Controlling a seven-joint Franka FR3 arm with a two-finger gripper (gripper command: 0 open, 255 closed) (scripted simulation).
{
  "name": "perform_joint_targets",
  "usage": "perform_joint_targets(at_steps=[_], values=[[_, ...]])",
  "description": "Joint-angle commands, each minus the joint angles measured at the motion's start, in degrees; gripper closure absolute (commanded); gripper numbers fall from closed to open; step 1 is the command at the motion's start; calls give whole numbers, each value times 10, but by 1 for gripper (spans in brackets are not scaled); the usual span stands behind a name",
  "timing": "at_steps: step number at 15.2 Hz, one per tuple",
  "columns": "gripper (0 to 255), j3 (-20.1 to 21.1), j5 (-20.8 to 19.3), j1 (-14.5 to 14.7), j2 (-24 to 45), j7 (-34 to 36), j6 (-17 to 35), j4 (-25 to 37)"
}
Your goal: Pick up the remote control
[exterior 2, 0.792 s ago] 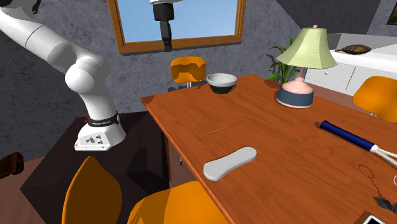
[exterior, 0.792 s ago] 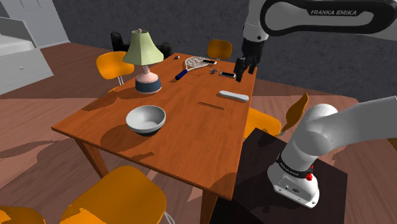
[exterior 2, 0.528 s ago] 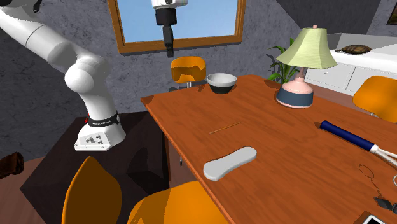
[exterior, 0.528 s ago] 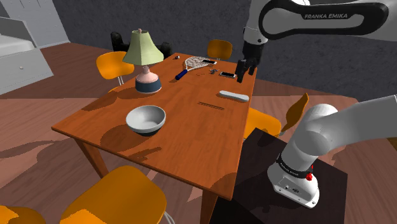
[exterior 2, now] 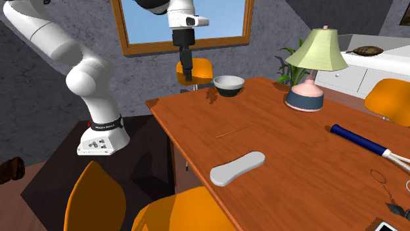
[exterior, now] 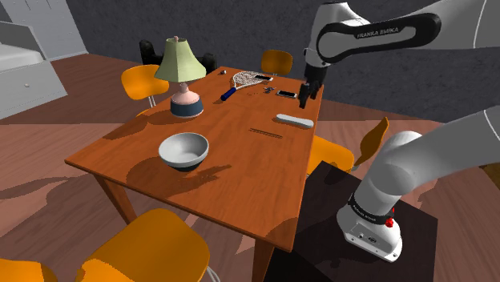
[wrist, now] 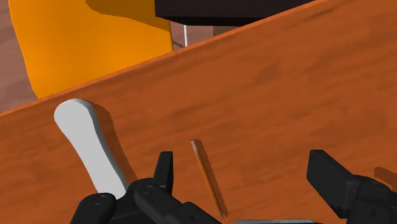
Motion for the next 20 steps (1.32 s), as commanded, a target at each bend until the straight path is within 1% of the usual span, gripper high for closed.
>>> perform_joint_targets(at_steps=[1, 6, 10, 13, 16, 18, 20], values=[[0, -24, -8, -2, 30, -32, 31, 0], [0, -85, -11, -3, 123, -116, 103, 23], [0, -131, 8, 3, 209, -192, 154, 57], [0, -160, 40, 7, 280, -255, 186, 90], [0, -179, 86, 6, 356, -326, 211, 132], [0, -185, 122, -1, 409, -374, 222, 163], [0, -183, 158, -14, 461, -419, 229, 199]])
